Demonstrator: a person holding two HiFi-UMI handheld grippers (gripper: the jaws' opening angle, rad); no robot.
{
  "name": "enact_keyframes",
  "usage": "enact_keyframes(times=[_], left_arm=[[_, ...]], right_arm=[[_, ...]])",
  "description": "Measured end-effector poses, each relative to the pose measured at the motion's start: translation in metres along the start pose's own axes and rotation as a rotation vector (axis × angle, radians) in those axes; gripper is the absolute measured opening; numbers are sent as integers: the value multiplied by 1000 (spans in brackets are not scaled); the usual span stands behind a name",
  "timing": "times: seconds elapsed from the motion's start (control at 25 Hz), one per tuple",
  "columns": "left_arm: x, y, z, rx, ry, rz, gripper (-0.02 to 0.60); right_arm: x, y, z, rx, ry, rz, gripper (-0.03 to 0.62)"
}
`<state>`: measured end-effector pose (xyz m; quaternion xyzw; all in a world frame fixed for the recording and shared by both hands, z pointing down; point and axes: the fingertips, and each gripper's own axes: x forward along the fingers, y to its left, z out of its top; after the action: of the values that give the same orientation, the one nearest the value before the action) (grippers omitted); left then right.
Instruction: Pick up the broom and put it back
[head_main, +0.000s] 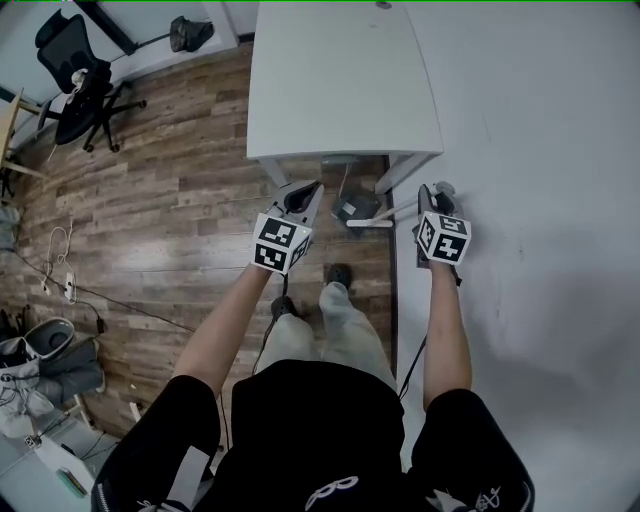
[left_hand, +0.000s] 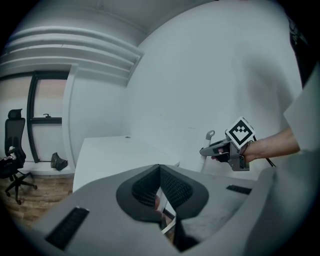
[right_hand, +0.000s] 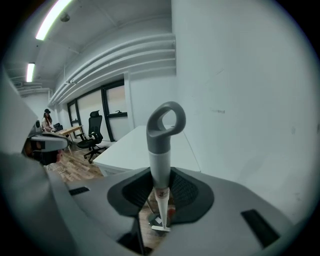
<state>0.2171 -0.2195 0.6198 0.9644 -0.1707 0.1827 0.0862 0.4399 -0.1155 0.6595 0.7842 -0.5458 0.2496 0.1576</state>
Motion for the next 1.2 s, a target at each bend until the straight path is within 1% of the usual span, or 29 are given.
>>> enact_keyframes(times=[0.16, 0.44, 0.8, 1.04, 1.2], left_arm=[[11, 8, -9, -10, 9, 24, 6], [25, 16, -9, -21, 17, 47, 6], [47, 24, -12, -31, 36, 69, 7], [65, 32, -11, -41, 43, 79, 7], [76, 38, -7, -49, 44, 80, 6]], right_arm=[[22, -1, -2, -1, 2, 15, 113], [51, -3, 5, -17, 13, 40, 114], [91, -7, -11, -22, 77, 74, 112], [119, -14, -16, -23, 105, 75, 114], [133, -20, -8, -9, 101, 67, 114]])
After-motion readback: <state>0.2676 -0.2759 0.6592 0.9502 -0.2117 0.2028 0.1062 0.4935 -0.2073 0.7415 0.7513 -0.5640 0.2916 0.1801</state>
